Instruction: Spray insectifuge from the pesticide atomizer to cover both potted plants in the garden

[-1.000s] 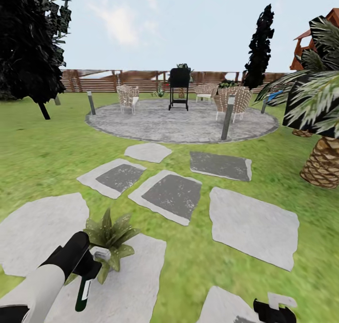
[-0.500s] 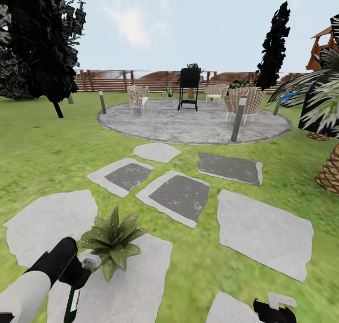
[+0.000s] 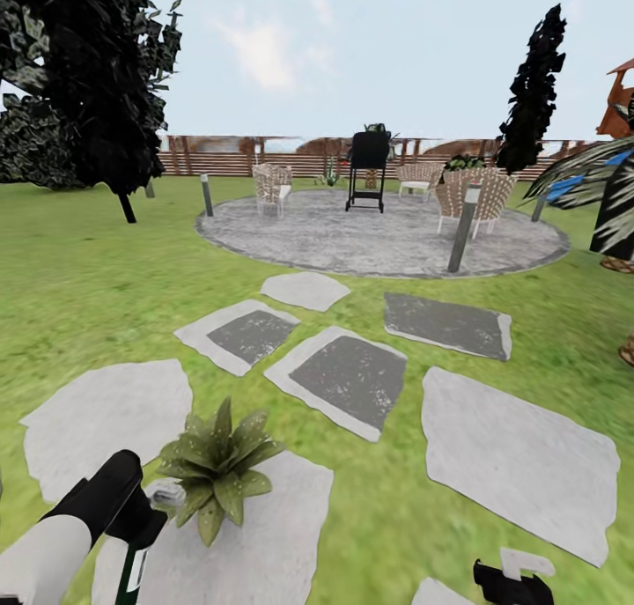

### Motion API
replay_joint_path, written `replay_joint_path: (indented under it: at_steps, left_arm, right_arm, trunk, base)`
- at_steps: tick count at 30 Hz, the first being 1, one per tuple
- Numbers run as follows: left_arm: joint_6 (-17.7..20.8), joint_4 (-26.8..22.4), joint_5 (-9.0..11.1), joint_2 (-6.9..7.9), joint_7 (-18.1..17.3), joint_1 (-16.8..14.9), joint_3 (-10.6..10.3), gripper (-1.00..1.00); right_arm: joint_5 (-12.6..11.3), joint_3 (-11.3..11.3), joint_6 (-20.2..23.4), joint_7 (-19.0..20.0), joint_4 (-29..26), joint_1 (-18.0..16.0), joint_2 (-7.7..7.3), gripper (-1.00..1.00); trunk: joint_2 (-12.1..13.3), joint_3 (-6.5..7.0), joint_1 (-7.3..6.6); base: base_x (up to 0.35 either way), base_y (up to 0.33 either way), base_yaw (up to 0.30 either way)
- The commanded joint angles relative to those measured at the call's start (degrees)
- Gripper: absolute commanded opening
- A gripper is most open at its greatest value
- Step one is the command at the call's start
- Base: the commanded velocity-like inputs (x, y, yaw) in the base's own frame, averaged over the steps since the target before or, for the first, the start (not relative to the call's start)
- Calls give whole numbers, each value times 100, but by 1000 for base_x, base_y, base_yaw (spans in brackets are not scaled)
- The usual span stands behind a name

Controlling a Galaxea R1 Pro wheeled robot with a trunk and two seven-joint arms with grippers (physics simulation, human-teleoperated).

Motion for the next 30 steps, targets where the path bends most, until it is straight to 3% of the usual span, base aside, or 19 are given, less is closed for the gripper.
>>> replay_joint_path:
  at_steps: [1,3,6,9,11,13,16,20,25,30]
  left_arm:
    - [18,-16,-54,-3,-54,-2,5,-100]
    - [47,-36,-55,-7,-54,-14,-124,-100]
    - [96,-47,-54,12,-66,-63,-520,-100]
    - [104,-55,-55,31,-71,-129,-583,-100]
    - [109,-29,-273,35,-78,-402,-789,-100]
    - [110,-2,-444,32,-146,-483,-902,-100]
    - [110,-20,-644,33,-462,-524,-961,-100]
    - [110,-47,-1153,54,-1020,-592,-961,-100]
    - [110,-49,-1533,23,-1577,-681,-956,-100]
    - [110,-49,-1557,-38,-1620,-688,-948,-100]
  right_arm:
    - [60,-44,-23,-16,10,-6,0,100]
    - [60,-44,-23,-16,8,-6,0,100]
    - [60,-44,-23,-16,10,-6,-14,100]
    - [66,-47,-23,-16,10,-6,-27,100]
    - [68,-45,-23,-16,10,-6,-34,100]
    - [68,-45,-23,-16,10,-6,-35,100]
    - [69,-44,-23,-16,10,-6,-35,100]
    - [61,-50,-23,-16,3,-6,-25,100]
    - [60,-45,-23,-16,2,-6,-18,100]
    - [60,-45,-23,-16,2,-6,-17,100]
  trunk:
    - [-2,-6,2]
    - [-2,-6,2]
    - [-2,-6,2]
    - [-2,-6,2]
    - [-2,-6,2]
    - [-2,-6,2]
    - [-2,-6,2]
    - [-2,-6,2]
    - [-2,-6,2]
    - [-2,-6,2]
  base:
    - [332,0,1]
    - [289,0,0]
    - [207,0,0]
    - [46,0,0]
    - [7,0,0]
    - [2,0,0]
    - [0,0,0]
    - [0,0,1]
    - [0,0,168]
    - [0,0,266]
